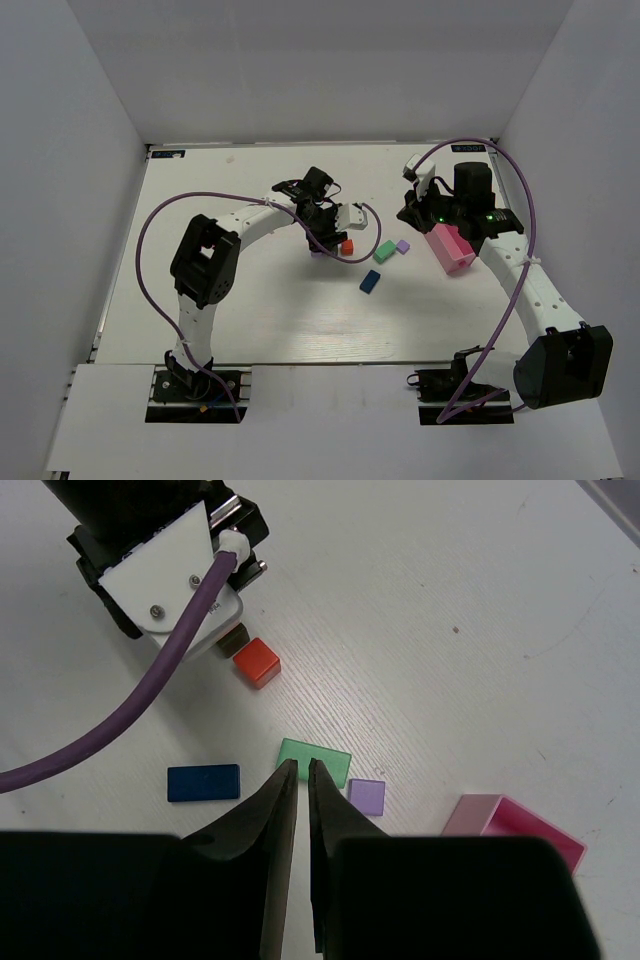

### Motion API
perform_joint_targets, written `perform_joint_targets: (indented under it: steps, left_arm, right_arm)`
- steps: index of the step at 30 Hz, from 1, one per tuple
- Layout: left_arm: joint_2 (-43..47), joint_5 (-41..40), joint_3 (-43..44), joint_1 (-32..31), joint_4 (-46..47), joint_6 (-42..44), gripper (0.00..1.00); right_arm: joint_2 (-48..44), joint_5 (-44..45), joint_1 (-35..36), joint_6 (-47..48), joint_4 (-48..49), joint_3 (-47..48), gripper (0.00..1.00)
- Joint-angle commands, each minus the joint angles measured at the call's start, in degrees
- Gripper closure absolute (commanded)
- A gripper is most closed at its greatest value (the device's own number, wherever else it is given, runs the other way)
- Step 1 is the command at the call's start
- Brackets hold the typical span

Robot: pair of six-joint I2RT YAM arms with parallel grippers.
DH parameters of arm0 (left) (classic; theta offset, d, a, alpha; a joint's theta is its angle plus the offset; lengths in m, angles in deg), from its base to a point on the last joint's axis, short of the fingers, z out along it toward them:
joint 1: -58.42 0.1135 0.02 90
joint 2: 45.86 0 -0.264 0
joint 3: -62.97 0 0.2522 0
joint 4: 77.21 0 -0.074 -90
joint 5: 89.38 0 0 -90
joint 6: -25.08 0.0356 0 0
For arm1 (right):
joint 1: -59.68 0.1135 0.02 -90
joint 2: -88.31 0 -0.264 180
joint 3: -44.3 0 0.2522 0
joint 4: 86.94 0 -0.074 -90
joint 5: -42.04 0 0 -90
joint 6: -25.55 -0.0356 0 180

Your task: Build the wood block tower

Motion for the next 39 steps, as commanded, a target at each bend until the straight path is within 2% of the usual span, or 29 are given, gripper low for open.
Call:
perform_joint_targets:
  steps: [1,2,4,5,17,24,27,30,31,32,33,34,35,38,39]
  left_arm:
    - [0.6,0.9,-0.3,-0.2,0.4,0.0,0.37]
    - [0.6,0.9,-0.3,-0.2,0.4,0.0,0.23]
    - [0.6,0.4,-0.3,-0.2,0.4,0.0,0.15]
    - [0.6,0.4,-0.3,-0.2,0.9,0.0,0.01]
    - [5.7,0.4,-1.8,-0.2,2.1,0.0,0.00]
    - [16.5,3.2,-7.3,-0.8,3.9,-1.2,0.00]
    - [23.9,3.7,-11.1,-0.8,8.8,-4.7,0.00]
    - [32.8,-0.4,-16.4,-0.8,16.5,-14.3,0.00]
    - [35.2,-2.0,-18.3,-0.8,18.8,-17.1,0.00]
    - [37.7,-4.6,-20.4,-0.8,21.5,-25.1,0.02]
    - [42.5,-7.5,-24.2,-0.8,25.5,-29.8,0.06]
    - [44.5,-10.9,-25.6,-0.8,25.5,-34.4,0.17]
    - [46.1,-10.9,-26.4,0.3,25.5,-40.6,0.29]
    - [50.8,-12.1,-29.5,0.3,21.1,-46.3,0.80]
    - [52.0,-12.1,-30.8,0.3,20.5,-47.5,0.82]
  right_arm:
    - [0.2,-0.9,0.2,0.4,0.1,0.2,0.85]
    - [0.1,-0.7,0.2,0.5,0.0,0.3,0.85]
    - [0.3,-0.9,-0.1,0.5,-0.2,0.3,0.85]
    - [0.1,-0.8,0.0,0.5,0.0,0.2,0.85]
    - [0.5,-0.6,0.2,0.7,0.0,0.3,0.85]
    - [1.6,-1.3,0.3,2.9,-0.6,0.1,0.63]
    - [2.2,-3.4,0.3,5.1,-1.4,-0.3,0.61]
    - [2.6,-7.7,0.3,11.6,-2.5,-1.2,0.58]
    - [2.5,-11.7,0.3,14.2,-4.8,-2.1,0.56]
    - [2.5,-12.9,0.6,21.6,-5.5,-3.2,0.54]
    - [2.4,-14.3,0.6,24.7,-6.3,-4.1,0.52]
    - [2.2,-17.0,0.9,32.2,-10.0,-4.5,0.50]
    - [2.0,-17.3,1.2,38.3,-10.9,-5.1,0.50]
    - [2.5,-17.1,1.4,49.1,-13.3,-6.0,0.48]
    - [3.4,-16.6,1.3,53.5,-14.4,-5.9,0.48]
